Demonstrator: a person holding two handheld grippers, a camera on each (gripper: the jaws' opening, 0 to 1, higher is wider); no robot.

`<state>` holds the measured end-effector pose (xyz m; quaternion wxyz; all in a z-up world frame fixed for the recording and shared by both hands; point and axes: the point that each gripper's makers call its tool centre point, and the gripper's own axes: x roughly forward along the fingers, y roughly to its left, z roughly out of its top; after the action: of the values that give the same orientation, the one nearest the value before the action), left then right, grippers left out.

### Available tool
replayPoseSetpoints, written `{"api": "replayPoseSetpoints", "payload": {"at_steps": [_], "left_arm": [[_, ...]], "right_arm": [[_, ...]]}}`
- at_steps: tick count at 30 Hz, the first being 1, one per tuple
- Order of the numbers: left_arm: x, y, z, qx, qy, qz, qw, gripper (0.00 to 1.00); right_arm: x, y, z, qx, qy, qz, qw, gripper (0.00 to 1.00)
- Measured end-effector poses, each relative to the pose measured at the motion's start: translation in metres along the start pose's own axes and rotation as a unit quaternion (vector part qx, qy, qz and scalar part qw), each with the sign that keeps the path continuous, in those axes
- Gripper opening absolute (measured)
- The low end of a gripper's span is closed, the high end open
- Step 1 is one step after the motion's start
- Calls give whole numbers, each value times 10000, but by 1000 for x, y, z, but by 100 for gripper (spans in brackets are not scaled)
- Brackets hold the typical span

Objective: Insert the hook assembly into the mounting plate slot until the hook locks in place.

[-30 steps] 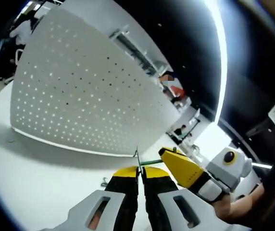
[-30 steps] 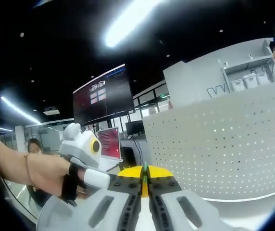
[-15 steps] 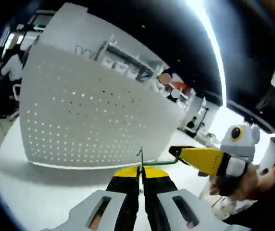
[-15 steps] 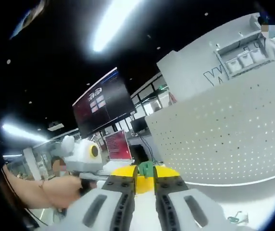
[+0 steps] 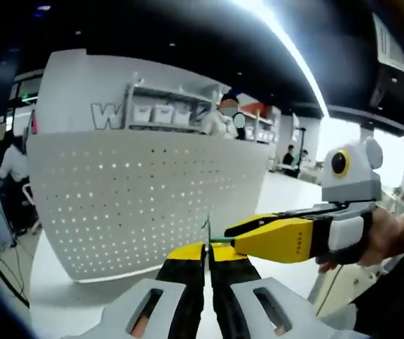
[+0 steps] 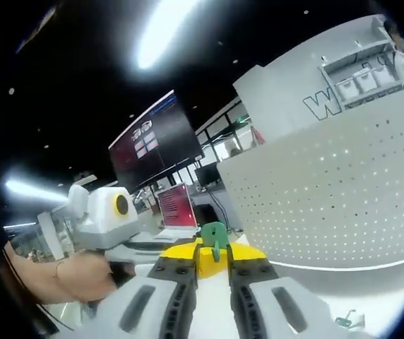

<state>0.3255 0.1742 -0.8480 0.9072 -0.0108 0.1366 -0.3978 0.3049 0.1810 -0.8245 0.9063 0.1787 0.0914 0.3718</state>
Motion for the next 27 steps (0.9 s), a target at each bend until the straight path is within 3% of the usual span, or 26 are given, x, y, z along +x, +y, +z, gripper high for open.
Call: {"api": "replayPoseSetpoints", "payload": {"at_steps": [5,8,17,25,27], "left_arm": [[-3,2,2,-1,-65,20,10000,1],[-4,3,5,2,-125,34,9999,1],[-7,1,8,74,-134,31,9999,1],[-8,5,0,21,103,105,9999,1],[-9,5,0,88,119,136,9998,1]], "right_arm": [[1,2,2,-5,0,61,10000,9],[2,2,3,400,-50,116,9991,9],[2,3,5,547,-67,180,9983,4],[5,2,-1,338,107,90,9993,1],[6,3,-1,117,176,77,9997,1]]}}
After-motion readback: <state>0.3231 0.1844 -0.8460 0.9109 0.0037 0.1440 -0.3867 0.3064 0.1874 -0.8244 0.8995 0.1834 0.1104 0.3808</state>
